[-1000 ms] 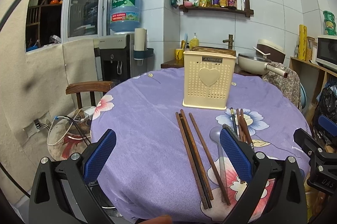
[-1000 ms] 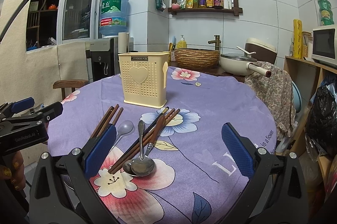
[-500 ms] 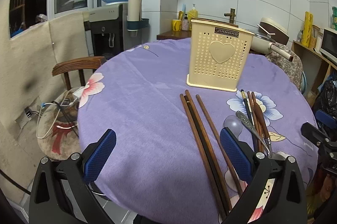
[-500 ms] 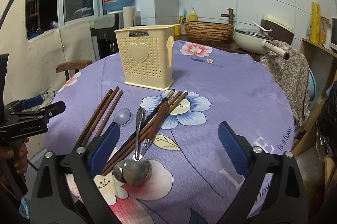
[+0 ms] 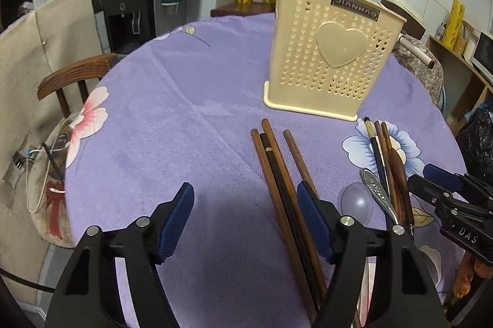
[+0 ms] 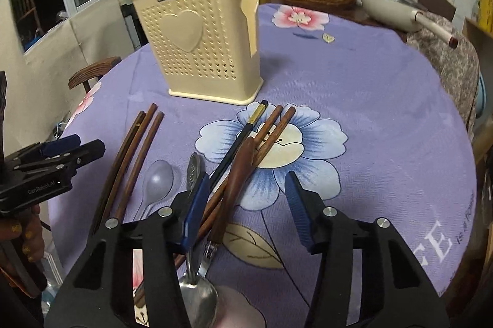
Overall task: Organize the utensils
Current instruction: 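Close the right tool on the brown-handled spatula while the left tool moves toward the chopsticks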
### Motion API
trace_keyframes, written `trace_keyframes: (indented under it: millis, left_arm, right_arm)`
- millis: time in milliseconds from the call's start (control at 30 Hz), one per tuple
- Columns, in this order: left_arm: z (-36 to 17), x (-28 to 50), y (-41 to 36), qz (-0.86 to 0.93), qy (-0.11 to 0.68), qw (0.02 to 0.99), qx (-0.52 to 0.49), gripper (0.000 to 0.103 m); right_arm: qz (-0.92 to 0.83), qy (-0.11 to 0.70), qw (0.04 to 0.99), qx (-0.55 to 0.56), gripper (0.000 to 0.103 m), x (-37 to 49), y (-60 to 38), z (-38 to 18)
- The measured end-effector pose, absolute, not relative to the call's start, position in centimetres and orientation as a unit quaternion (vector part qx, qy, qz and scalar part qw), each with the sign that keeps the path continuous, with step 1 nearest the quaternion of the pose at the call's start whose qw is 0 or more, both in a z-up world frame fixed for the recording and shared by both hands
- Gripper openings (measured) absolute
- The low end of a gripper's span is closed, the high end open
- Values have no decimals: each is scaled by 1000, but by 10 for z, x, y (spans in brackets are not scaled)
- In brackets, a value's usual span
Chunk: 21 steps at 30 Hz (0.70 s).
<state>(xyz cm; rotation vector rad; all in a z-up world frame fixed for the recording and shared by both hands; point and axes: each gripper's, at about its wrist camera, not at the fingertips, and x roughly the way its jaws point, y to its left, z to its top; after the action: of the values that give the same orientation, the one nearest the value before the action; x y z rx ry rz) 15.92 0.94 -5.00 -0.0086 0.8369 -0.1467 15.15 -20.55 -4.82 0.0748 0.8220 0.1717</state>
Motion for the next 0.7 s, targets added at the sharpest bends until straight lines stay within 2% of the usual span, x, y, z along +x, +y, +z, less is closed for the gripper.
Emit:
trace_keyframes:
  millis: [67,267,467,700]
  left_arm:
    - [-52,166,6,-70,412,909,1,59]
    - [-60,182,2,-69,429,901,5,52]
    - [-60,182,7,-50,424,904,21,54]
    - [-56,184,20,-42,427,903,3,53]
  right_arm:
    - [82,403,911,35,45,156,-204,-50]
    - [82,409,908,36,41,163,-201,-52]
    - [88,422,901,36,32,167,-203,-60]
    - [90,421,902,44,29,168,-206,-57]
